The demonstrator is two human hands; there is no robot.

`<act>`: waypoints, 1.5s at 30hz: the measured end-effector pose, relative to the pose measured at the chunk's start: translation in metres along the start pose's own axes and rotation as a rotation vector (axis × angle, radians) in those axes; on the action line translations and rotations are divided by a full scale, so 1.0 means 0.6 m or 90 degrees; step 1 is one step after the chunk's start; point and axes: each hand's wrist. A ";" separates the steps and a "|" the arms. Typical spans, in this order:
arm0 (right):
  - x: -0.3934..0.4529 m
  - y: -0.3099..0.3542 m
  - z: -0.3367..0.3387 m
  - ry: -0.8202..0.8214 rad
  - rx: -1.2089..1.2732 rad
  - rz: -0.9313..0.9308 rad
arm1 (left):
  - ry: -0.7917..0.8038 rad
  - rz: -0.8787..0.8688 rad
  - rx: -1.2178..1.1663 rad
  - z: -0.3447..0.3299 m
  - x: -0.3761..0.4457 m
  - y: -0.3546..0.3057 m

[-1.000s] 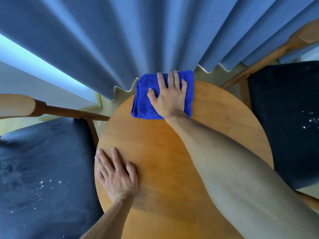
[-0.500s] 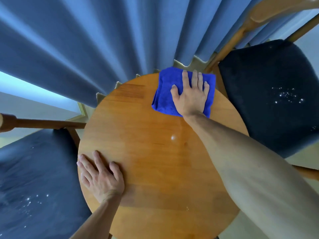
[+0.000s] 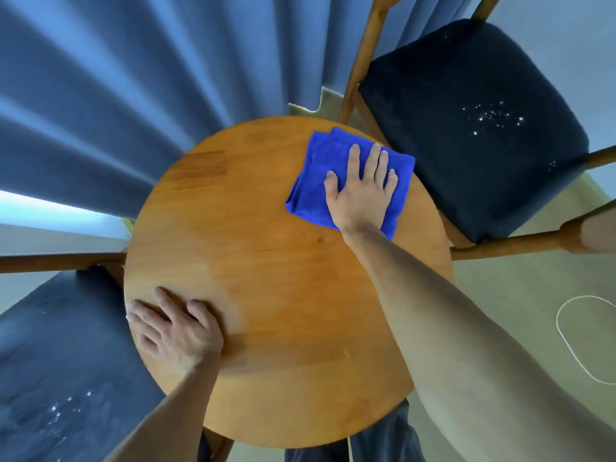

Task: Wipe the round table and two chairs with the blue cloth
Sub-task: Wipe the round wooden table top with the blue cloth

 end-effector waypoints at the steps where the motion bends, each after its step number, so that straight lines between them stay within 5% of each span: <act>1: -0.008 0.000 0.000 0.001 -0.002 0.001 | 0.002 0.001 0.010 0.003 0.001 -0.003; 8: -0.042 -0.022 0.007 0.018 0.006 0.031 | 0.071 -0.201 -0.018 -0.004 0.005 -0.187; 13: -0.070 -0.048 0.007 0.013 0.003 0.064 | 0.051 -0.212 -0.031 -0.038 0.020 -0.291; 27: 0.125 -0.032 0.015 0.023 -0.001 0.139 | -0.045 -0.217 -0.063 -0.084 0.030 -0.279; 45: 0.057 -0.073 0.003 -0.034 0.032 0.040 | -0.046 -0.223 -0.036 -0.071 0.016 -0.289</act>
Point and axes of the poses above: each hand's wrist, its own x-axis towards the middle knuckle, its own z-axis out of the back of the hand, y = z × x, and after that the axes turned 1 degree about -x, right-handed
